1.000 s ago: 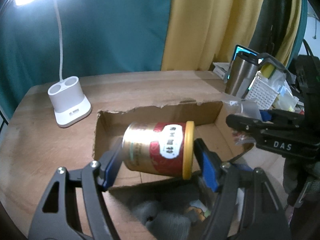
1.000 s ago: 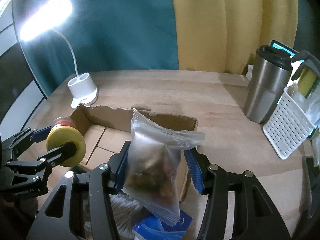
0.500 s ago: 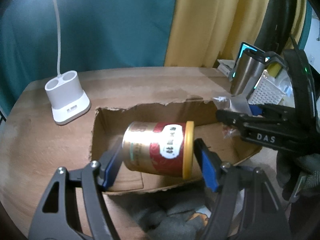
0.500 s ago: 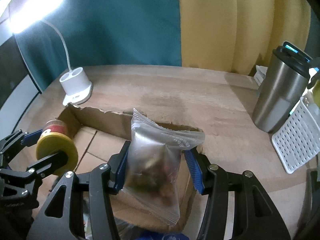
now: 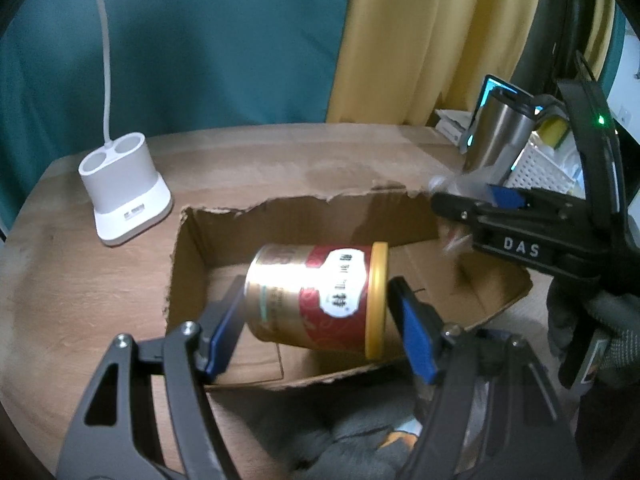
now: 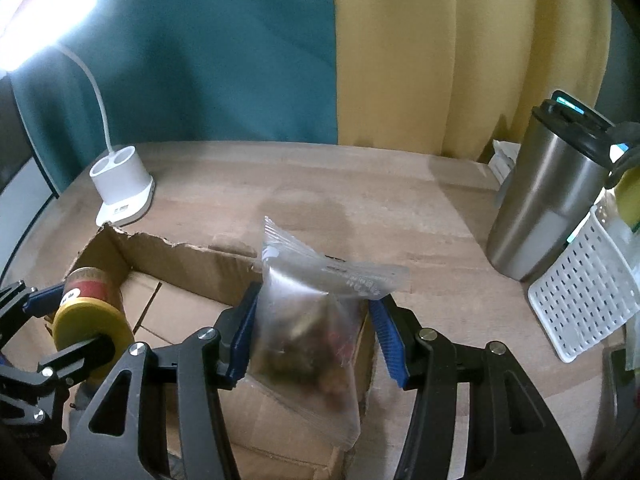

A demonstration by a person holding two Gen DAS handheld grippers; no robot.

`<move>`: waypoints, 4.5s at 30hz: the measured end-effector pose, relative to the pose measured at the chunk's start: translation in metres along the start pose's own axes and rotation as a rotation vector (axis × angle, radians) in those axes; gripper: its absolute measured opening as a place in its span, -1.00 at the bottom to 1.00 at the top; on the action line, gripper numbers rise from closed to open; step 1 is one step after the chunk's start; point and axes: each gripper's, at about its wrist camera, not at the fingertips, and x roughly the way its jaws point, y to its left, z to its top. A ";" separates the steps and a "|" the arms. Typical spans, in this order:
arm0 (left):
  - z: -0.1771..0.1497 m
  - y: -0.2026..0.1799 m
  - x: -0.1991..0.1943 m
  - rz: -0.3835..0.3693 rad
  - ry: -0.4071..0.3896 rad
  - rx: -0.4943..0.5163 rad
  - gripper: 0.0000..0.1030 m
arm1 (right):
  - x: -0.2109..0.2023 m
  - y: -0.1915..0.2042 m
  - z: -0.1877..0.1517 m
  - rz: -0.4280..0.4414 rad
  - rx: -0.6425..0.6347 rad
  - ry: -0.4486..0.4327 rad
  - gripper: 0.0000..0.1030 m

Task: Organize objects
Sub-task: 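Release the snack bag into the box with the right tool while the left tool releases the can, then withdraw both tools from the box back toward the remaining items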

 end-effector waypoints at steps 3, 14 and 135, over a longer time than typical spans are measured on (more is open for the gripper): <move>0.000 0.000 0.001 -0.002 0.004 0.002 0.37 | 0.000 0.000 0.001 0.056 -0.048 -0.003 0.36; 0.003 -0.020 0.005 -0.028 0.012 0.028 0.37 | -0.014 -0.011 -0.004 0.046 -0.042 -0.019 0.37; -0.072 -0.017 -0.059 0.002 -0.024 -0.038 0.77 | -0.110 -0.023 -0.106 0.073 0.041 0.021 0.61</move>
